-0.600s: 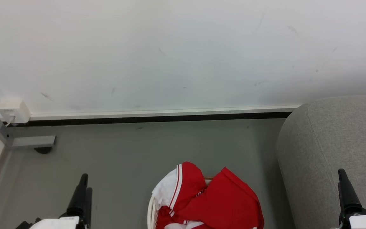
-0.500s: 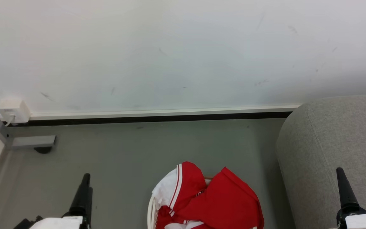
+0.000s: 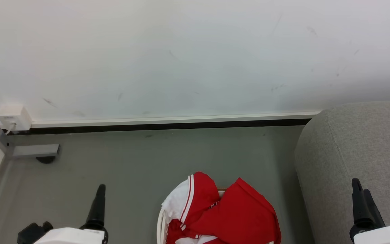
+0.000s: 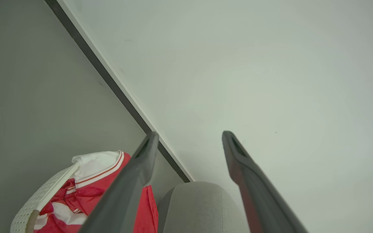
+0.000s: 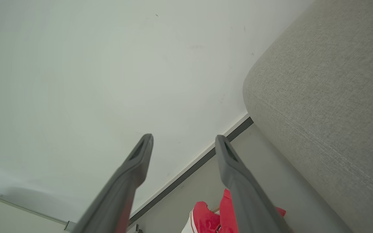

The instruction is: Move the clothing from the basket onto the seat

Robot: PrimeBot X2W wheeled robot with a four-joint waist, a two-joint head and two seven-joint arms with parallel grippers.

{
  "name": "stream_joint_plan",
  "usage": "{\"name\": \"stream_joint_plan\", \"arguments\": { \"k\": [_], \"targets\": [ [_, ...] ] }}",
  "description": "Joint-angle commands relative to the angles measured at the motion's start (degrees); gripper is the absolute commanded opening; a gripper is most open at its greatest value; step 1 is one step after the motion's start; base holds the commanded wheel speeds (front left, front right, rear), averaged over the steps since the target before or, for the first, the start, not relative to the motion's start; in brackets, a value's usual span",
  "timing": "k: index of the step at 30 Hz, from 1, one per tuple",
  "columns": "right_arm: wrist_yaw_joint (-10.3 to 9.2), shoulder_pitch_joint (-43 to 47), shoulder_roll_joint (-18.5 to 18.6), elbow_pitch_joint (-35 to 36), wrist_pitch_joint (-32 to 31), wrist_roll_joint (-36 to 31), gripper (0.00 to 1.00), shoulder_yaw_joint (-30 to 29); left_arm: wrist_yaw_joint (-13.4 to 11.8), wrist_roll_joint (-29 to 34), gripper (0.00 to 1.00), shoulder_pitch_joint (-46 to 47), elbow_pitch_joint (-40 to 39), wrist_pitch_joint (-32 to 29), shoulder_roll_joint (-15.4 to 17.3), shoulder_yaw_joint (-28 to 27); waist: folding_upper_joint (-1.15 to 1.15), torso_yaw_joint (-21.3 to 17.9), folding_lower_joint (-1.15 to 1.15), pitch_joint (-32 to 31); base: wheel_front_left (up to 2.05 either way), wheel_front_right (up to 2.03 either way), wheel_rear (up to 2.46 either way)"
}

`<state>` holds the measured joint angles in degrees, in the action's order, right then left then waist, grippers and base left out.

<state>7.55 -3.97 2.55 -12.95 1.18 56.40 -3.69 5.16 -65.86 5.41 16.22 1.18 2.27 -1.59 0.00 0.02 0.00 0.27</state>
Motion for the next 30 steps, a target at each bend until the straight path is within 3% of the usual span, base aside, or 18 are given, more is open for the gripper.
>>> {"name": "stream_joint_plan", "arguments": {
  "k": [1,30],
  "targets": [
    [-0.03,-0.35,0.55,0.65,0.64,-2.54,1.0,-0.06,-0.19,2.16,1.0,0.8,-0.91,0.66,0.45,0.24,0.0,0.01,0.0,-0.03,0.0,0.0,0.0],
    [-0.06,0.47,0.32,-1.1,5.94,-25.54,1.0,0.49,-1.41,21.67,1.0,0.56,0.37,5.93,0.61,3.21,0.0,-0.07,0.0,0.21,0.0,0.0,0.0]
  ]
}}
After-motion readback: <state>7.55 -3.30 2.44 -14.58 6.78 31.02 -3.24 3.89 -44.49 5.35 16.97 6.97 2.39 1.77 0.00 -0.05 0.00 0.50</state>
